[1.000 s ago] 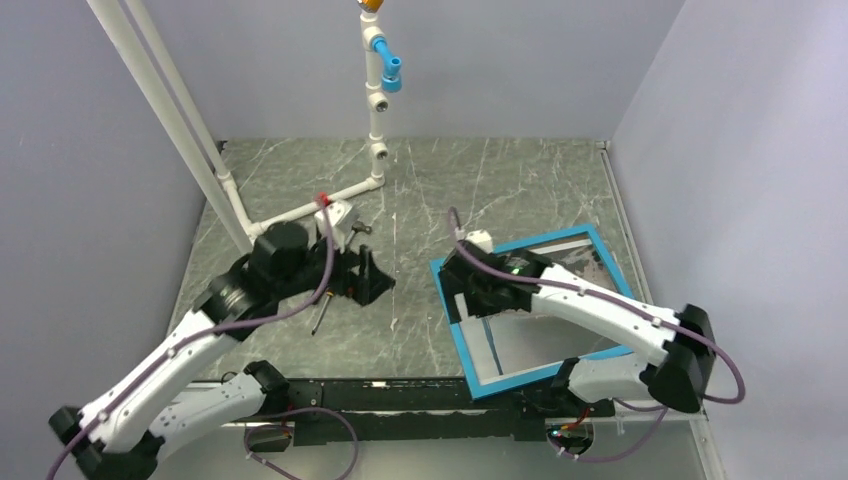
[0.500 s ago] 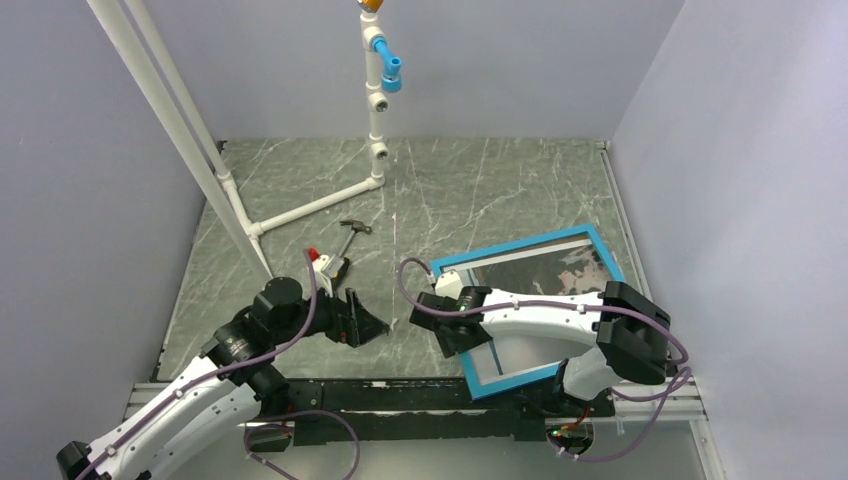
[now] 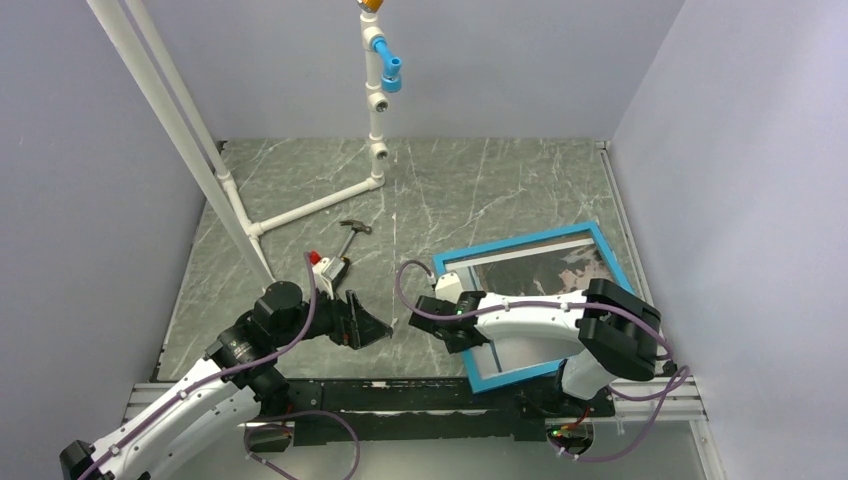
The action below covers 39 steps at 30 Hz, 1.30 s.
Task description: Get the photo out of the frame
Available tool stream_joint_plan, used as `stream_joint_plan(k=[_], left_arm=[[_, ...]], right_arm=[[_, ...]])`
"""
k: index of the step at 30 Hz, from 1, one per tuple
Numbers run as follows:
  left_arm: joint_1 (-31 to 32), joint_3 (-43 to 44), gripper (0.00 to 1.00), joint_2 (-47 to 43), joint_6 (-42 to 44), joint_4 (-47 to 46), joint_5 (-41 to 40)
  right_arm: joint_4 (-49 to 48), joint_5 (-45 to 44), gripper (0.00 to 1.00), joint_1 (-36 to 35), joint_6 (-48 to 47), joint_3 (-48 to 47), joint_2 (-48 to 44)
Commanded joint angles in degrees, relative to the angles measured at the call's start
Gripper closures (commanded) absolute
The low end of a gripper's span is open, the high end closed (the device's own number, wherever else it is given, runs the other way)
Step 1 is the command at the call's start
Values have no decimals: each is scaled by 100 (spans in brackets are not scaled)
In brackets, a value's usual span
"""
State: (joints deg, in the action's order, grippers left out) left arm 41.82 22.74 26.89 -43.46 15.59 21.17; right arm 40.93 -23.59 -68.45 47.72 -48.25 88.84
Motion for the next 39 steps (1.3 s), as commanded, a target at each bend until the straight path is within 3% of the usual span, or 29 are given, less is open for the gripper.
stream_joint_plan(k=[1,13,19,25,29,35,39], left_arm=[[37,120,2,9,-89,-147,30],[57,218,2,157,-15,35,19],[55,219,1,391,3,-95,62],[67,282,2,689,43,-248,152],[81,369,1,707,104,-147,136],[96,445,1,724,185,28,114],[105,494,1,776,249,125,163]], right_arm=[[-488,-408,70,237,-246,-164,88],[-127,-103,72,635,-632,-1054,0],[322,-222,80,715,-629,-1431,-436],[29,248,85,1689,-1454,-1703,-467],[26,194,87,2131,-2037,-2332,127],[434,-252,95,2592,-2800,-3777,1818],[332,-264,96,2898,-3211,-4609,2690]])
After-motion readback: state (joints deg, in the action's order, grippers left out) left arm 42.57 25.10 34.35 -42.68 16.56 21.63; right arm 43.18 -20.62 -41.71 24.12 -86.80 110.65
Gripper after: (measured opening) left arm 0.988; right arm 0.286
